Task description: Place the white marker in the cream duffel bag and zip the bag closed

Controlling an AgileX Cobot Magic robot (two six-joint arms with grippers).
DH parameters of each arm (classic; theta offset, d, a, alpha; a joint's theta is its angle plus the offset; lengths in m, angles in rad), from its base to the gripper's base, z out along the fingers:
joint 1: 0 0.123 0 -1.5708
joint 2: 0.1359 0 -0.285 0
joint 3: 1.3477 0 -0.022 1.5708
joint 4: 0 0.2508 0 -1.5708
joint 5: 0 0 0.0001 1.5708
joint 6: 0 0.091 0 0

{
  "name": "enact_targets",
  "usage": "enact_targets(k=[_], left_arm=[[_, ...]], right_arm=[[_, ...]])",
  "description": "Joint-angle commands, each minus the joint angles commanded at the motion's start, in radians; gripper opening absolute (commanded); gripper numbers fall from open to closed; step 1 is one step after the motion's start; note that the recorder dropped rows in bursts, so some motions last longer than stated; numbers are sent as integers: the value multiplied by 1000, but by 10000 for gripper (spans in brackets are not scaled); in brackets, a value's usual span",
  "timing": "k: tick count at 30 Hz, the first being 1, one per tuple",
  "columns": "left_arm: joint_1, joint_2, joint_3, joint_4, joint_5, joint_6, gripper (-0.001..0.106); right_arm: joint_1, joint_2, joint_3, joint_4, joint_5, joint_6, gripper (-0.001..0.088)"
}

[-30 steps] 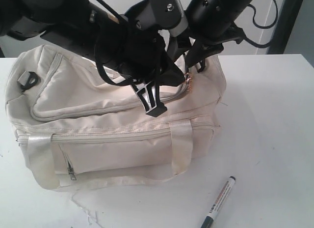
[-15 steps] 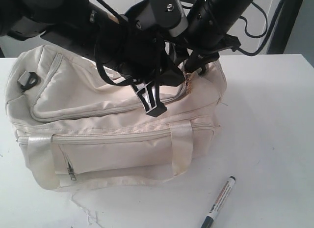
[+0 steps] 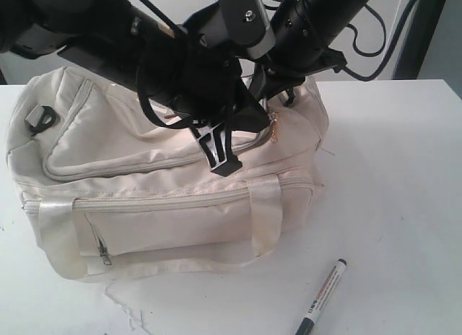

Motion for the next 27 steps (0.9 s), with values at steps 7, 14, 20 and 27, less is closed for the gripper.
enact_targets(k=[7,14,20,27], left_arm=[[0,0,0,0,49,0,0],[0,0,0,0,103,6,0],[0,0,0,0,125,6,0],[0,0,0,0,180,6,0]], right_arm=[[-3,0,0,-26,-53,11,0],[-10,0,0,-38,-76,11,0],[-20,-2,0,-38,-77,14,0],[-40,-4,0,-40,-73,14,0]])
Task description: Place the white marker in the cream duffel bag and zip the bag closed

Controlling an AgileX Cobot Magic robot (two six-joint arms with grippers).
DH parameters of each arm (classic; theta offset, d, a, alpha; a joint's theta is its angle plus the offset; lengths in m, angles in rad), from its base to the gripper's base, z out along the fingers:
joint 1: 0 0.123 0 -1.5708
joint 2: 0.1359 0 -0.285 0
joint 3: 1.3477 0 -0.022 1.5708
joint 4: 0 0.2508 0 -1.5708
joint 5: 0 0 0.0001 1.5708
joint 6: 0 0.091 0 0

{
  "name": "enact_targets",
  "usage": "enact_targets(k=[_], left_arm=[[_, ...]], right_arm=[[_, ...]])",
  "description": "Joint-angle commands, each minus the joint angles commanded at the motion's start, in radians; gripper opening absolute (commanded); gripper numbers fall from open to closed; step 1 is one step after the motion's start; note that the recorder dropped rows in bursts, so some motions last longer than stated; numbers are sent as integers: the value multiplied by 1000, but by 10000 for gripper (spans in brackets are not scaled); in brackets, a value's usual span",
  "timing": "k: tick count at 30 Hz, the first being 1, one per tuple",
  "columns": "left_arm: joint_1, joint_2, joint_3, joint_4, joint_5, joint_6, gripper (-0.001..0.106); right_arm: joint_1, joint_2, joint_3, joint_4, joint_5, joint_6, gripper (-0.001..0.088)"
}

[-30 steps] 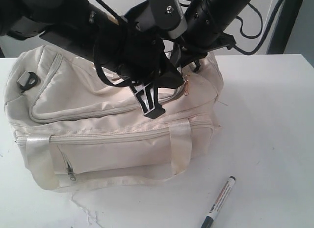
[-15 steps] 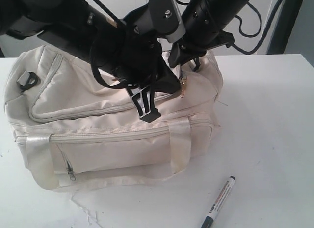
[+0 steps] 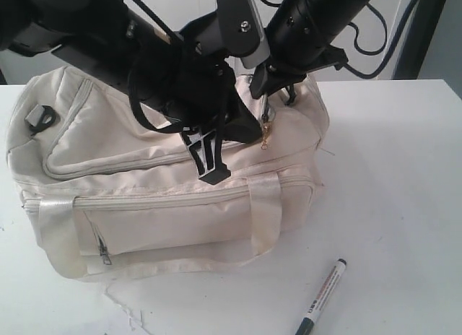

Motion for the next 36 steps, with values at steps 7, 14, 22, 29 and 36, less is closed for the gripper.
enact_targets(k=[7,14,22,29,36], left_arm=[[0,0,0,0,36,0,0],[0,0,0,4,93,-2,0],[0,0,0,7,120,-2,0],[0,0,0,7,127,-2,0],[0,-4,0,51,141,-24,0]], right_arm=[[0,-2,0,0,-3,0,0],[0,-2,-2,2,-21,0,0],[-19,-2,-49,4,-26,5,0],[-21,-2,-51,-3,-26,5,0],[-21,-2,-51,-17,-24,5,0]])
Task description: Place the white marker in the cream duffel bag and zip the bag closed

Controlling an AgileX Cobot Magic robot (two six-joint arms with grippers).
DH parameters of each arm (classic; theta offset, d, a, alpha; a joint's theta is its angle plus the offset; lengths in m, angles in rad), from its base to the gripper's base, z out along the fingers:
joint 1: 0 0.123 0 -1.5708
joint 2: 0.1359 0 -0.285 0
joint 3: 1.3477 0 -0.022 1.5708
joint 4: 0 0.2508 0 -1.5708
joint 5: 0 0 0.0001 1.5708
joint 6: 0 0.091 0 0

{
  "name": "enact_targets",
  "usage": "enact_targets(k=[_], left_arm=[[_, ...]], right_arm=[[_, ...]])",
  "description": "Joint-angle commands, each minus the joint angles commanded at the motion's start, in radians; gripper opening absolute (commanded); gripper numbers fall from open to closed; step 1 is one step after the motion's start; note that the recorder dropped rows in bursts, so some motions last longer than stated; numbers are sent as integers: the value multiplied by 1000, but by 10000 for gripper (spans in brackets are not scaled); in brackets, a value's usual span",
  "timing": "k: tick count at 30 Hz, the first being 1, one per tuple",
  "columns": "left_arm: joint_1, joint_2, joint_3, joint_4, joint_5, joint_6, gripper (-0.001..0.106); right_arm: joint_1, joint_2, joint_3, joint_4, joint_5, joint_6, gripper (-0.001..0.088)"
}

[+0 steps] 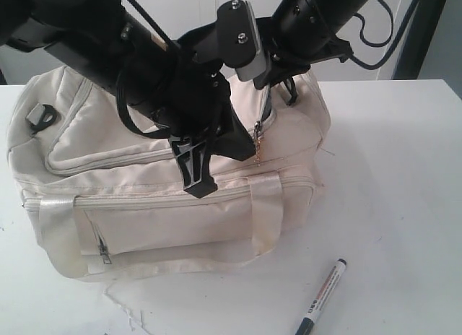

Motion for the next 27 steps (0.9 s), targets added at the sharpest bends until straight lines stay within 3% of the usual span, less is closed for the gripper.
enact_targets(k=[23,27], left_arm=[[0,-29,0,71,102,-56,0],[0,-29,0,127,121,-118,0]], right_arm=[[0,0,0,-48,10,-7,0],[0,0,0,-53,10,-7,0]])
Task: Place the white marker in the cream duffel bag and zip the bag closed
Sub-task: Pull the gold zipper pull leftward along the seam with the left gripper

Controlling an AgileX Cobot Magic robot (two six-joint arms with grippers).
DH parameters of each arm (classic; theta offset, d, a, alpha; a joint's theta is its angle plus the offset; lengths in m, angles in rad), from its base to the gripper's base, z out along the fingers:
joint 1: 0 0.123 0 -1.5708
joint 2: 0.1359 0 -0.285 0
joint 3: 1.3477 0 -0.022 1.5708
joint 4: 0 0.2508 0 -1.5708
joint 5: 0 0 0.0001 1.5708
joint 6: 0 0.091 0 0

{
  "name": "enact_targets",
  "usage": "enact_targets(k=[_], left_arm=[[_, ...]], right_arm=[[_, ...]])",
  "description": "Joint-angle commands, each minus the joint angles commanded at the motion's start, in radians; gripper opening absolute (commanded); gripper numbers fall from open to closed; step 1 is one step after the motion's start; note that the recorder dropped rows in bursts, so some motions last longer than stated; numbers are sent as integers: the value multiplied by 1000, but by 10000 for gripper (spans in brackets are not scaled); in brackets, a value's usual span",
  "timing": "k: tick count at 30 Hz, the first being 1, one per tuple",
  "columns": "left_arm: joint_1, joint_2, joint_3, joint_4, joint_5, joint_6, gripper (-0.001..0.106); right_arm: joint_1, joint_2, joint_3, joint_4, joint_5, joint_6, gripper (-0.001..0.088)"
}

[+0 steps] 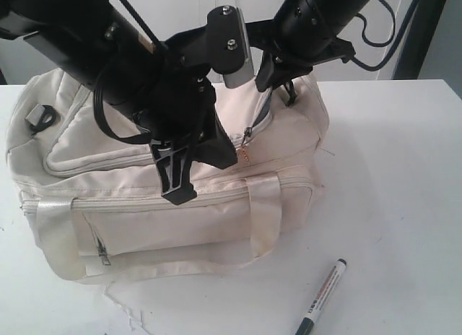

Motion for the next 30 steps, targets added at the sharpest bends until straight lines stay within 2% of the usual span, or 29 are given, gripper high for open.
enact_targets(k=[13,19,30], left_arm=[[0,-8,0,16,24,-25,0],[0,-28,0,108,31,-100,0],[0,-28,0,154,82,-158,0]], right_arm=[[0,0,0,-18,0,0,0],[0,0,0,-21,3,0,0],[0,0,0,-25,12,-19,0]])
